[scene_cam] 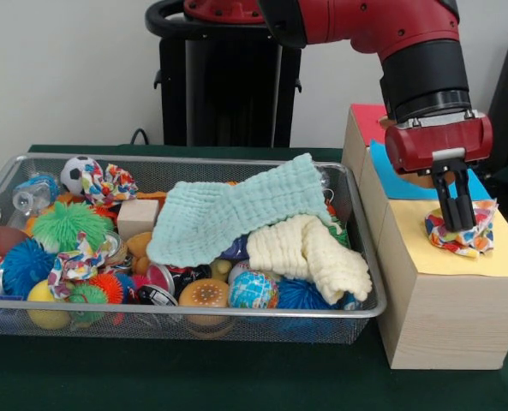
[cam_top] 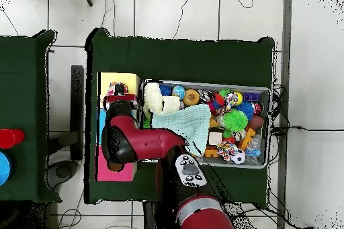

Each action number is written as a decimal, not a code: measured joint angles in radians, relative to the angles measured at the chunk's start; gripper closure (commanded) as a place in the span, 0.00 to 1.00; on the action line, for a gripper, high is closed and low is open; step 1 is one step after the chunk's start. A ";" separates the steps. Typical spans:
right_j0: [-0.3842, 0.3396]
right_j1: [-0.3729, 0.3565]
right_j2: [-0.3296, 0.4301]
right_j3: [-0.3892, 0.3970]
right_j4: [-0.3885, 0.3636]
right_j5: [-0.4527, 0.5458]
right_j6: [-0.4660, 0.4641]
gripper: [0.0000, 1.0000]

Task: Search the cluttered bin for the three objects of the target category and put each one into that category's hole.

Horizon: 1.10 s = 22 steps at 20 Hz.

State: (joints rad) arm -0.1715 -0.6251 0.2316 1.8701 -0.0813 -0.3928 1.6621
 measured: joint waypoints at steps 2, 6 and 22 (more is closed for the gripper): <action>0.000 0.001 0.000 0.000 0.001 0.000 0.000 1.00; 0.002 0.003 0.000 0.000 0.003 0.006 0.000 1.00; 0.043 0.030 -0.013 -0.013 0.075 0.136 0.000 1.00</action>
State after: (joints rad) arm -0.1281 -0.5946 0.2182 1.8570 -0.0067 -0.2571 1.6623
